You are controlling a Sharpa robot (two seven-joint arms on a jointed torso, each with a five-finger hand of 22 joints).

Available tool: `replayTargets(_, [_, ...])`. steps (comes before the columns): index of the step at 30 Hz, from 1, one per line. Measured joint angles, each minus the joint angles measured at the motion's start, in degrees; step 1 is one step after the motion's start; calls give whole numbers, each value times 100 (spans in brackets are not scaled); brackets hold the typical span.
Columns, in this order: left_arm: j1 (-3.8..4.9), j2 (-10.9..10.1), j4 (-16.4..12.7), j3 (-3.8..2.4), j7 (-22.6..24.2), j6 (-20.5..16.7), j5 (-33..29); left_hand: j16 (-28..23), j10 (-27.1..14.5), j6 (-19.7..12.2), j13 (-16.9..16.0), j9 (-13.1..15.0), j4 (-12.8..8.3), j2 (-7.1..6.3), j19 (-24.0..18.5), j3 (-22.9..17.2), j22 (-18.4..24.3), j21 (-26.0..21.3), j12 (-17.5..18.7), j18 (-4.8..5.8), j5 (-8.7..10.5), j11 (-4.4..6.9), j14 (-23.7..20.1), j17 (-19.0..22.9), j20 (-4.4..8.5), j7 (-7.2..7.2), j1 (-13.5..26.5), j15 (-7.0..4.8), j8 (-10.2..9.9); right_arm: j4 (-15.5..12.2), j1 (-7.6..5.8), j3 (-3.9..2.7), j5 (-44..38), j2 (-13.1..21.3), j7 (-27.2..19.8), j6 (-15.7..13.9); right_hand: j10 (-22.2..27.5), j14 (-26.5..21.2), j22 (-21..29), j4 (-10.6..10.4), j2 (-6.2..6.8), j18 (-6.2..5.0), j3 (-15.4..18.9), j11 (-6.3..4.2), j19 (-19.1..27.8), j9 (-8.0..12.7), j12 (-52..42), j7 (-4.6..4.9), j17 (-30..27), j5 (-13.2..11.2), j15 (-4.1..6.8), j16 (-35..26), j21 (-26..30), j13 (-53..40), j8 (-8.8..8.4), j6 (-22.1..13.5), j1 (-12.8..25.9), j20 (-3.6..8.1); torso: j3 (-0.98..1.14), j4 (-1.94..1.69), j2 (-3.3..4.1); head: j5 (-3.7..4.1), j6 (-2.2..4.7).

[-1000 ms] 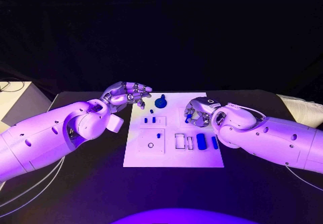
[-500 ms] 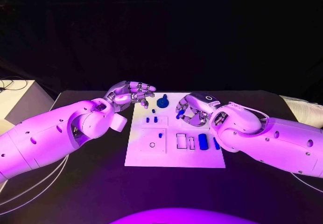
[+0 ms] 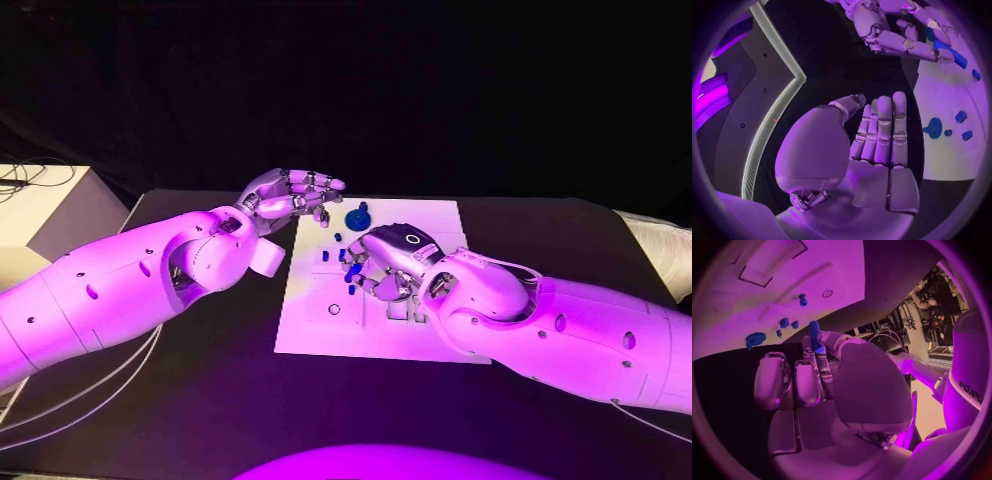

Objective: Assemble the parts on the task board

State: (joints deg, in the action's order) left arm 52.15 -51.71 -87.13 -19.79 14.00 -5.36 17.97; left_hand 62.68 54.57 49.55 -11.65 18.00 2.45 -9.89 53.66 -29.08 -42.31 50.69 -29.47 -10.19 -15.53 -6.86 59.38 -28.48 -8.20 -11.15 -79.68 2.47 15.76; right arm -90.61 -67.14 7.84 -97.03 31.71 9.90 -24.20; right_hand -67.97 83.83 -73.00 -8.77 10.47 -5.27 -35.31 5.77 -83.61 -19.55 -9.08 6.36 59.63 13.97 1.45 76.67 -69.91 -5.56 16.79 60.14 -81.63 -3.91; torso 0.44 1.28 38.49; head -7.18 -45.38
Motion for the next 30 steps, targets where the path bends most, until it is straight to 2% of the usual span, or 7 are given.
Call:
replayTargets(10, [0,-34,127,0,128,-178,-74,0,0,0,1,0,0,0,0,0,5,0,1,0,0,0,0,0,0,0,0,0,0,248,125,82,-109,-325,23,16,0,0,5,33,-6,0,-30,0,0,-87,25,-2,-21,-15,0,0,0,6,0,-19,5,0,-1,-9,9,-53,-19])
replayTargets(15, [0,-74,291,0,183,-256,-102,0,0,0,1,0,17,0,0,-17,6,0,1,0,0,0,0,0,0,0,0,0,0,347,205,121,-143,-421,90,59,0,0,4,40,-6,0,-37,0,0,-87,29,-2,-21,-26,0,0,0,5,-3,-21,5,0,2,-15,14,-101,-56])
replayTargets(19, [1,-108,409,-2,236,-338,-140,0,0,0,1,0,17,0,0,-17,10,0,1,0,0,0,0,0,0,0,0,0,0,365,277,130,-167,-441,142,118,0,0,4,48,-6,0,-44,0,0,-94,12,-9,-27,-33,0,0,0,1,-9,-30,5,0,6,-15,19,-156,-114])
replayTargets(20, [1,-114,428,-4,253,-362,-154,0,0,0,0,1,17,0,0,-17,10,0,-15,0,0,0,0,0,0,0,0,0,0,375,299,134,-175,-445,157,138,0,0,4,48,-6,0,-44,0,0,-169,12,-8,-27,-30,0,0,0,-2,-10,-32,4,0,6,-15,20,-166,-125])
replayTargets(22, [2,-121,449,-6,276,-395,-172,0,0,0,-4,1,16,0,0,-17,10,0,-20,0,0,0,0,1,0,0,0,0,0,395,328,139,-186,-453,177,169,0,0,5,48,-6,0,-44,0,0,-176,12,-3,-27,-19,0,0,0,-5,-13,-38,4,0,6,-15,22,-187,-146])
replayTargets(23, [2,-124,458,-7,291,-414,-184,0,0,0,-4,1,16,0,0,-17,10,0,-20,0,0,0,0,1,0,0,0,0,0,408,344,139,-195,-459,190,185,0,0,5,48,-6,0,-44,0,0,-291,12,-3,-27,0,0,0,0,-4,-17,-38,4,0,5,-15,22,-196,-152])
replayTargets(30, [3,-125,467,-12,344,-478,-230,0,0,0,-4,1,16,0,0,-17,10,0,-20,0,0,0,0,1,0,0,0,0,0,439,403,140,-248,-475,248,217,-15,0,1,49,-6,0,-44,15,1,-295,12,-3,-22,2,-1,0,0,-4,7,-45,4,0,4,-10,20,-254,-203])
